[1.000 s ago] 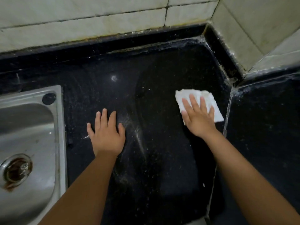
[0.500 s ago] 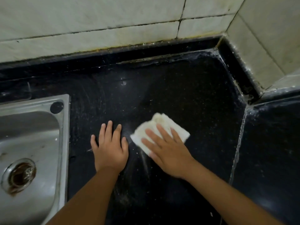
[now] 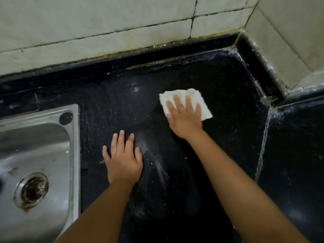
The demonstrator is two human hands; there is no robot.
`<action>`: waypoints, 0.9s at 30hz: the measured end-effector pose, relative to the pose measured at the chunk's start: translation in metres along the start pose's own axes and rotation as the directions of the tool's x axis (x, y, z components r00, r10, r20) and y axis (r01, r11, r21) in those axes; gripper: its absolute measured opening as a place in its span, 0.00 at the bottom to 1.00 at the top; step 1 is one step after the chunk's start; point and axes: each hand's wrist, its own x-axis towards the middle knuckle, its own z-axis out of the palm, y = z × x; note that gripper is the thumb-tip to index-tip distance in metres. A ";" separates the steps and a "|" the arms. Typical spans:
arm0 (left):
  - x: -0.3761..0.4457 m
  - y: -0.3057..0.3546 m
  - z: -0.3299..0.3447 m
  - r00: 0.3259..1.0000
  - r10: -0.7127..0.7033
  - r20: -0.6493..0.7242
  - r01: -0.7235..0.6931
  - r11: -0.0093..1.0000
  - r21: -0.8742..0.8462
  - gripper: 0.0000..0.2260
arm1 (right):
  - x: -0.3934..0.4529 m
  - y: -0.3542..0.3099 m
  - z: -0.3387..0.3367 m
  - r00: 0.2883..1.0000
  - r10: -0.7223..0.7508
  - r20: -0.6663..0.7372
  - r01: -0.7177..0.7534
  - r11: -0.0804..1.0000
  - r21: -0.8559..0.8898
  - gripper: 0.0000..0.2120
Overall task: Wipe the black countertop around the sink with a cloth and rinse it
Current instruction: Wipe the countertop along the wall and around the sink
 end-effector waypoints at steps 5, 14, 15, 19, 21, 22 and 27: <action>0.001 0.000 0.001 1.000 0.007 -0.015 -0.007 1.000 -0.007 0.30 | -0.060 -0.025 0.032 0.973 -0.233 -0.012 0.232 0.972 -0.045 0.24; -0.003 0.003 -0.006 0.998 -0.020 0.066 0.019 1.000 0.025 0.21 | -0.149 0.062 0.026 0.959 -0.211 0.189 0.214 0.977 0.006 0.30; -0.003 0.004 -0.007 0.997 -0.019 0.072 0.017 0.999 0.029 0.21 | -0.164 0.066 0.035 0.952 -0.243 0.188 0.240 0.970 0.038 0.35; -0.005 0.006 -0.010 0.997 -0.001 0.080 -0.002 0.999 0.036 0.21 | -0.239 0.086 0.073 0.957 -0.266 0.114 0.250 0.958 0.139 0.36; -0.007 0.009 -0.013 0.996 0.000 0.088 -0.003 0.999 0.033 0.21 | -0.276 0.091 0.091 0.971 -0.231 0.057 0.231 0.973 0.006 0.25; -0.009 0.009 -0.014 0.995 0.003 0.095 -0.007 0.999 0.040 0.21 | -0.292 0.087 0.099 0.980 -0.198 0.033 0.199 0.979 -0.039 0.21; -0.041 -0.012 -0.030 0.980 0.110 0.165 -0.120 0.991 0.053 0.20 | -0.342 0.038 0.143 0.962 -0.198 -0.190 0.199 0.980 -0.013 0.20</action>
